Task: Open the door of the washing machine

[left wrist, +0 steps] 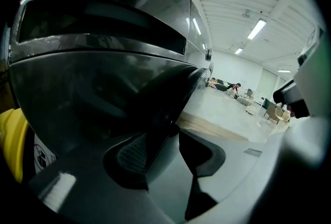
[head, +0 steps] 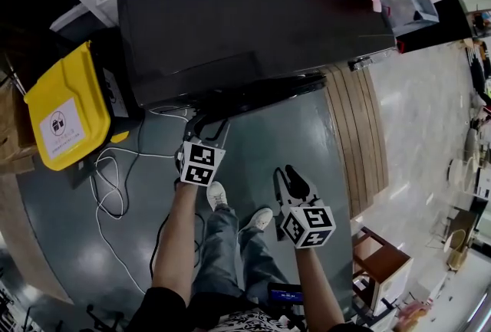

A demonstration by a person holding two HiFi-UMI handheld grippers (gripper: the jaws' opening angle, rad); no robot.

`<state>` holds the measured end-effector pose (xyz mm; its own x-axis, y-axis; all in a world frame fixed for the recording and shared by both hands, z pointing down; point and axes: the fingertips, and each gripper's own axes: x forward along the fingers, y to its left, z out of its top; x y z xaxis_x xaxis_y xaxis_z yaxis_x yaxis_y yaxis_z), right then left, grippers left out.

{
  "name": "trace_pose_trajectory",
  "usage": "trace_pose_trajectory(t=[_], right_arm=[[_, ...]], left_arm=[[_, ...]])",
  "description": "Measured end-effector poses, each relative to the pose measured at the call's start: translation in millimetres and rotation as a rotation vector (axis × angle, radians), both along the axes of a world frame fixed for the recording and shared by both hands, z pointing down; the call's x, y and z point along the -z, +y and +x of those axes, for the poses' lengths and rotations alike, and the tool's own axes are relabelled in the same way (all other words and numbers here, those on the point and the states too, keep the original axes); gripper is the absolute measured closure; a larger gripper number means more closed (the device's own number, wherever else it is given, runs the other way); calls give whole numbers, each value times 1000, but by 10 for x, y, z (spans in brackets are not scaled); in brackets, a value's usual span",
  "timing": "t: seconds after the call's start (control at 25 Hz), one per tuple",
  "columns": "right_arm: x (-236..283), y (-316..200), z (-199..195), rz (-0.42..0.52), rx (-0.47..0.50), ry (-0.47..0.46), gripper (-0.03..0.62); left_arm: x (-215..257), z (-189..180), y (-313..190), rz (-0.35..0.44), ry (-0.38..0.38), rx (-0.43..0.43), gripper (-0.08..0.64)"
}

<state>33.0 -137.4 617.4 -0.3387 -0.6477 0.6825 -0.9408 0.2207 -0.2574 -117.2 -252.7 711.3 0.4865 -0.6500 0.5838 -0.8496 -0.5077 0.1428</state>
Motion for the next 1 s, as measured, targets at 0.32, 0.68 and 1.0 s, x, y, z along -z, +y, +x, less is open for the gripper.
trace_pose_trajectory(t=[0.32, 0.68, 1.0], right_arm=[[-35, 13, -51, -34, 10, -16, 480], [50, -34, -10, -10, 11, -8, 477], [20, -54, -10, -19, -32, -7, 434]], left_arm=[[-8, 27, 121, -36, -6, -17, 393], [-87, 385, 829, -88, 44, -80, 430], [-87, 782, 1359, -120, 15, -203, 433]])
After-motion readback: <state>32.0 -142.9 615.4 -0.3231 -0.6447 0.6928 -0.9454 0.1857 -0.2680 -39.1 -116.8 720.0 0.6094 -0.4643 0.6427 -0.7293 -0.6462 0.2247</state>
